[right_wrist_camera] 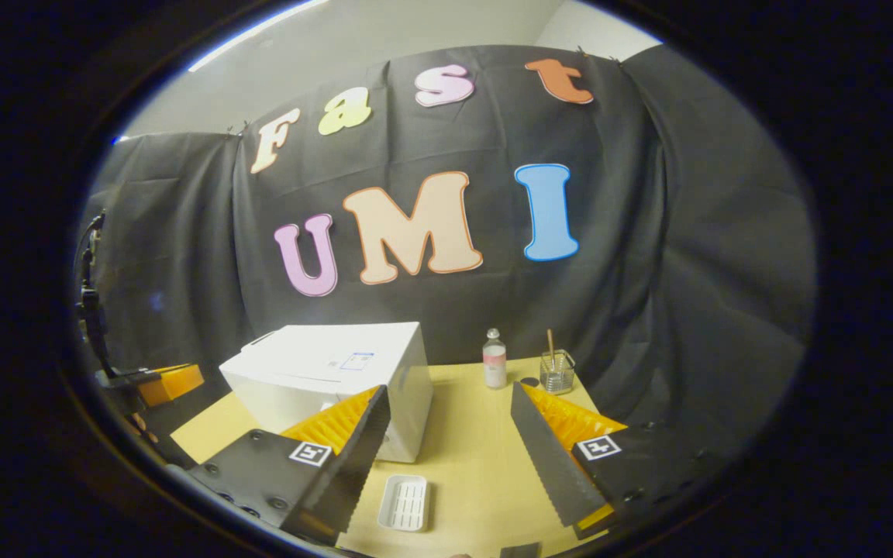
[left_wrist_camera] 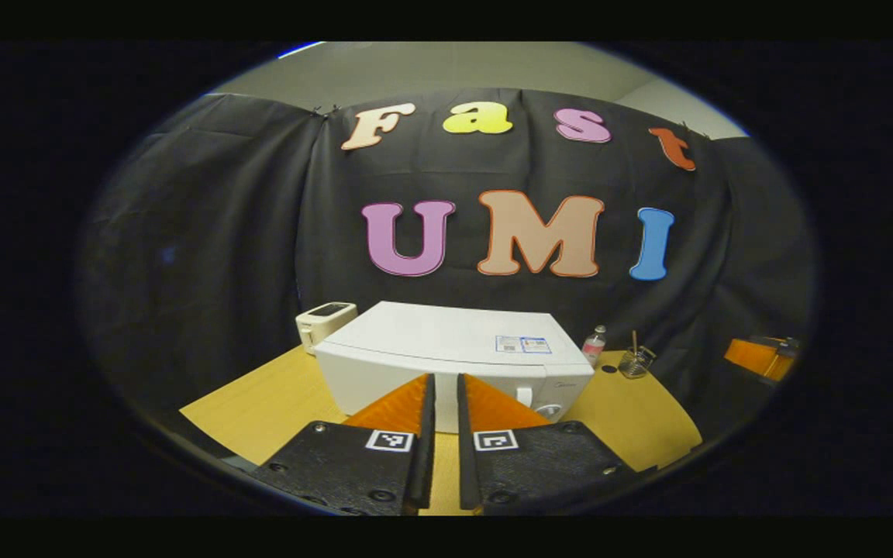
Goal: Open the microwave oven with the left hand, put the food in, and close the microwave oven.
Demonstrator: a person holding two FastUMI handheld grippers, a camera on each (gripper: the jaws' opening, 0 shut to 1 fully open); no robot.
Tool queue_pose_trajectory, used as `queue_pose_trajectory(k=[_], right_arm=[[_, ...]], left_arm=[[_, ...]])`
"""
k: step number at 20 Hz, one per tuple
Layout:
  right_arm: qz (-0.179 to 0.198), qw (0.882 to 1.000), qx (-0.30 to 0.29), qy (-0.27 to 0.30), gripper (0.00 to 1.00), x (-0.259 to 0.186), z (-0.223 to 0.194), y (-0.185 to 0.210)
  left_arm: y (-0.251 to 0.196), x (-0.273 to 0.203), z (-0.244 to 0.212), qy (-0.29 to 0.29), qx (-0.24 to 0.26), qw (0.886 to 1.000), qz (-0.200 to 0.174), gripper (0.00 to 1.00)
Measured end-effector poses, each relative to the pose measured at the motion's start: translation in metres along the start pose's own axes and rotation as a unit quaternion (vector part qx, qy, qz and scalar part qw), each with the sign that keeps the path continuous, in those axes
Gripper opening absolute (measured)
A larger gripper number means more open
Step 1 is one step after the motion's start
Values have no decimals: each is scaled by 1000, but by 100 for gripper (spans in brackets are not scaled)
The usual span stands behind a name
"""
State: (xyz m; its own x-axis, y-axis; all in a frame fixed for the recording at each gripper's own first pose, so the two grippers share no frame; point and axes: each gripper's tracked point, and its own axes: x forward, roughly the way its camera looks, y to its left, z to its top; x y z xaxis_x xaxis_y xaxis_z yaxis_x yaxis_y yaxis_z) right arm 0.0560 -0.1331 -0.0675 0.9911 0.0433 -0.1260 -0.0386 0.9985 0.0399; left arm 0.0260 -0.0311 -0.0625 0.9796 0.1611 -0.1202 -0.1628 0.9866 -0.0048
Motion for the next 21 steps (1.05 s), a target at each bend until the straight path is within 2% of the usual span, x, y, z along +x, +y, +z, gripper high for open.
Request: queue_pose_trajectory(k=[1, 3, 4, 6, 7, 12, 13, 21], right_arm=[[0, 1000, -1, 0, 91, -1, 0, 0], [1, 1000, -1, -1, 91, -2, 1, 0], [1, 1000, 0, -2, 91, -2, 2, 0], [2, 1000, 1, -1, 91, -4, 3, 0], [2, 1000, 1, -2, 91, -5, 4, -1], [3, 1000, 1, -9, 91, -7, 12, -2], [2, 1000, 0, -10, 98, -8, 12, -2], [7, 1000, 0, -10, 98, -11, 10, 1]], left_arm=[[2, -1, -2, 3, -1, 1000, 5, 21], [5, -5, -3, 2, -7, 1000, 13, 24], [8, -7, 0, -5, -10, 1000, 18, 31], [15, -14, 5, -18, -11, 1000, 23, 100], [13, -13, 7, -20, -7, 999, 24, 95], [14, -16, 14, -26, 3, 999, 28, 96], [15, -17, 13, -26, 3, 999, 28, 96], [16, -19, 8, -16, 16, 999, 26, 96]])
